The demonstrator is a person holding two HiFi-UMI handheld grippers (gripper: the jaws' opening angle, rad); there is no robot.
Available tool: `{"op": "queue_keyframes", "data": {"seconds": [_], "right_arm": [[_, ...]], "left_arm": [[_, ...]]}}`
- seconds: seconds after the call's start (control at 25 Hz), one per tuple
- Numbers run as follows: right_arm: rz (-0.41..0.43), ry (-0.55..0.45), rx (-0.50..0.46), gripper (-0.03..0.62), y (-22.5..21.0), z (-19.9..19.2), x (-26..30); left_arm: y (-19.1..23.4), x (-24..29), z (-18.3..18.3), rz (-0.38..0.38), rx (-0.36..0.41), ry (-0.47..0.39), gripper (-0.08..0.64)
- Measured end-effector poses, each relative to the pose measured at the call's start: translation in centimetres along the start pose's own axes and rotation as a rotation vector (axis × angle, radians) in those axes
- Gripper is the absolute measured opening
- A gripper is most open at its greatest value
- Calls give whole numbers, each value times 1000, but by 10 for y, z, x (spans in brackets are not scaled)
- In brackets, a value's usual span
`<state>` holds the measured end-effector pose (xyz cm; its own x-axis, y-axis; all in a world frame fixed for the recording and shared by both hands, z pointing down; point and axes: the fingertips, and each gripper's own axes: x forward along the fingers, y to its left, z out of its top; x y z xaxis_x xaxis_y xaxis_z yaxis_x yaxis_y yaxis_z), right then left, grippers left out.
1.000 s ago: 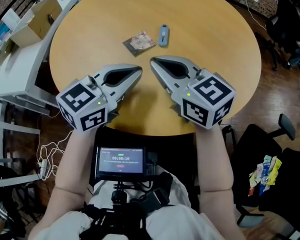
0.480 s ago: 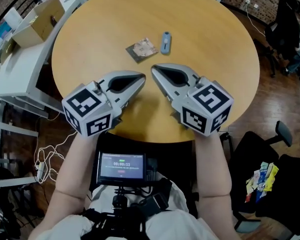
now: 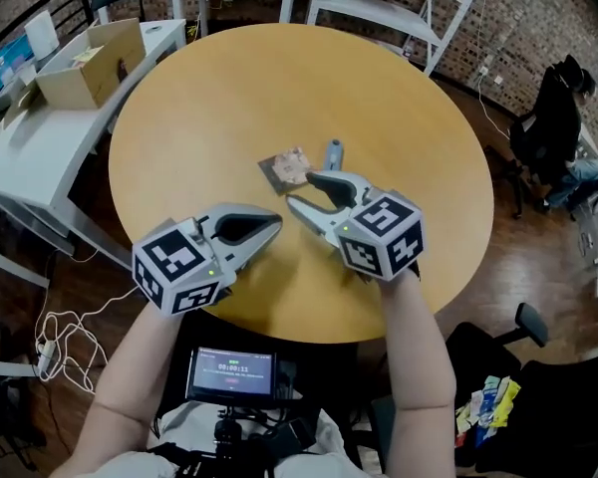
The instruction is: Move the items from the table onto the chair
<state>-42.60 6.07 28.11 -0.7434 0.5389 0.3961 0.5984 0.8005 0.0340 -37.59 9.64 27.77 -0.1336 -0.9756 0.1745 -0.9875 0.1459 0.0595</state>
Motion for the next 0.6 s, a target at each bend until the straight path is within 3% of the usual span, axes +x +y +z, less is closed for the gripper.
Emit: {"op": "queue_keyframes", "data": {"seconds": [0.08,0.28,0.4,0.48,0.6], "right_arm": [[24,80,-10,237,-7,-5,16],[47,290,-76,239,-18,-16,50],[75,393,-30,239,-26,-34,62],[96,403,30,208,-27,-38,64],[91,427,37,137,-29,-38,62]], "left_arm": [[2,-1,0,5,3,0,8],[1,-1,-1,5,8,-4,8],[2,-3,-1,6,8,6,8],[1,-3,-2,2,8,7,8],[1,-4,-1,3,10,9,8]]}}
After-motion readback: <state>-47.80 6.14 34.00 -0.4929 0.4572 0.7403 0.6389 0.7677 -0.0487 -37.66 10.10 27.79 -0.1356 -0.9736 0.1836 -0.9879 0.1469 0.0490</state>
